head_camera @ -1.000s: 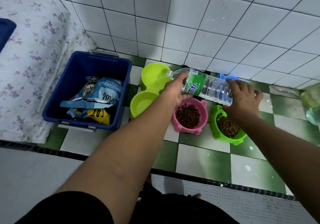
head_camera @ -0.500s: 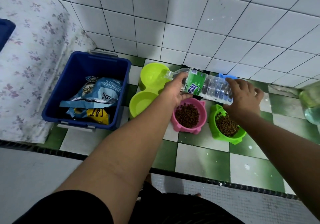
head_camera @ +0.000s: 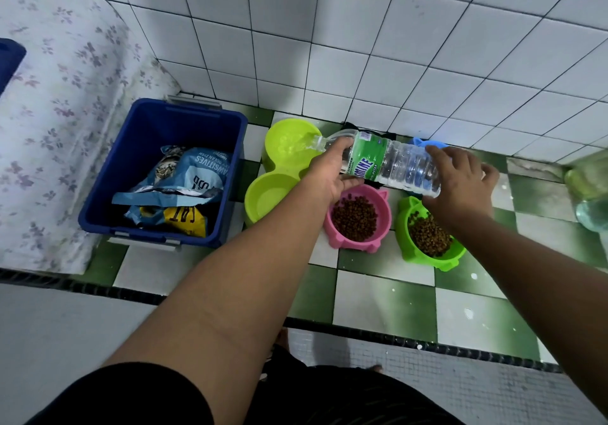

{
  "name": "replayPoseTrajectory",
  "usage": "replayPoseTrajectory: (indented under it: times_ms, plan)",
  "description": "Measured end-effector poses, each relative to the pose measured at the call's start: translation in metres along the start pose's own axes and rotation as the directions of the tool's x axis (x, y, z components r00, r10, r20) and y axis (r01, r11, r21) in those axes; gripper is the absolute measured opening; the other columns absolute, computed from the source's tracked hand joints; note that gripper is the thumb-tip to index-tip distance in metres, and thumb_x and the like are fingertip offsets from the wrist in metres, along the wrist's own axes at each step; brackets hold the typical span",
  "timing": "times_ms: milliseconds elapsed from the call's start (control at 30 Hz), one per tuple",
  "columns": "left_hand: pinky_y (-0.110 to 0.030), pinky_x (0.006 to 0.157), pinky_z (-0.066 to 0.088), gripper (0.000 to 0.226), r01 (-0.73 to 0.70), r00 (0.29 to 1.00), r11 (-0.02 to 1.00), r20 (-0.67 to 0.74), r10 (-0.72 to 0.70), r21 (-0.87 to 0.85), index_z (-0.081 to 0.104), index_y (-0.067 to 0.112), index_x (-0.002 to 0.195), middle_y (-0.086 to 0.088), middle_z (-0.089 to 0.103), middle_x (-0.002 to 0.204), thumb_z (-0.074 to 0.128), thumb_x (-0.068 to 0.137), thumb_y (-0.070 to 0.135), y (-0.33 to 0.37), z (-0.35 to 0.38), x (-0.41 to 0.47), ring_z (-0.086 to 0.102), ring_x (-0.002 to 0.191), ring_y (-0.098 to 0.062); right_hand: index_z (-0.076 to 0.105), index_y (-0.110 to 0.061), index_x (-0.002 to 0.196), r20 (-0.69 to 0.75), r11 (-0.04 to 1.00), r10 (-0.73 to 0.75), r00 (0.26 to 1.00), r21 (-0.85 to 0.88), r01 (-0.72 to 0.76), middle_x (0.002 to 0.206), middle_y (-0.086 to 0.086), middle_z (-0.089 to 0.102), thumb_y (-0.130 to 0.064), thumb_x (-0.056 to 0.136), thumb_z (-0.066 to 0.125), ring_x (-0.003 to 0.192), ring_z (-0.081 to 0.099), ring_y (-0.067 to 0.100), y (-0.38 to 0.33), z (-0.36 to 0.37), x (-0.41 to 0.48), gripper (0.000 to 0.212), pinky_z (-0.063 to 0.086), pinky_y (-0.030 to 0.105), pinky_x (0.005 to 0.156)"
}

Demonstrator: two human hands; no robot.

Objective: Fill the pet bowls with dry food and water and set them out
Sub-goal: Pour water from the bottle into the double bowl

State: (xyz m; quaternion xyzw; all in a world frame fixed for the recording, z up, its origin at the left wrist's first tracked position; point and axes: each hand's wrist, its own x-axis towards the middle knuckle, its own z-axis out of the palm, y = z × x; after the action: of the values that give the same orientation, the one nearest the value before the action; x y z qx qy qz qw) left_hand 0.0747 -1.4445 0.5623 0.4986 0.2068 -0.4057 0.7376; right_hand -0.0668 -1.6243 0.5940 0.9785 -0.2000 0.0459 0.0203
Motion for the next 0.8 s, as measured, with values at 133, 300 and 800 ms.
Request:
replayPoseTrajectory:
  times_ms: [133,300,800]
  plan:
    - [-0.054,0.085,0.062,0.046,0.007,1.0,1.0,-0.012,-0.007,0.019,0.059,0.01,0.119,-0.02,0.061,0.124,0.08,0.085,0.033,-0.001,-0.002,0.0,0.07,0.102,-0.041,0.033,-0.031,0.146,-0.002,1.0,0.016,1.0,0.001,-0.016,0.142,0.007,0.043,-0.019,0.065,0.082,0.134,0.036,0.029,-0.002,0.002,-0.004,0.096,0.024,0.054,0.108]
    - [-0.051,0.081,0.064,0.054,-0.027,0.999,0.999,-0.021,0.027,0.038,0.059,0.011,0.124,-0.018,0.06,0.126,0.082,0.083,0.038,0.001,-0.002,-0.003,0.065,0.107,-0.041,0.032,-0.032,0.146,-0.008,0.999,0.053,0.999,0.011,-0.053,0.143,0.006,0.041,-0.021,0.066,0.083,0.135,0.035,0.028,-0.006,0.002,-0.009,0.096,0.025,0.054,0.109]
    - [-0.058,0.083,0.06,0.076,-0.241,0.969,0.969,-0.048,0.244,0.054,0.041,0.027,0.132,-0.016,0.055,0.135,0.088,0.073,0.038,-0.003,0.005,-0.056,0.064,0.112,-0.04,0.029,-0.032,0.147,-0.034,0.966,0.099,0.994,0.242,-0.088,0.149,0.009,0.035,-0.027,0.072,0.081,0.134,0.034,0.033,-0.018,0.005,-0.04,0.091,0.032,0.054,0.104]
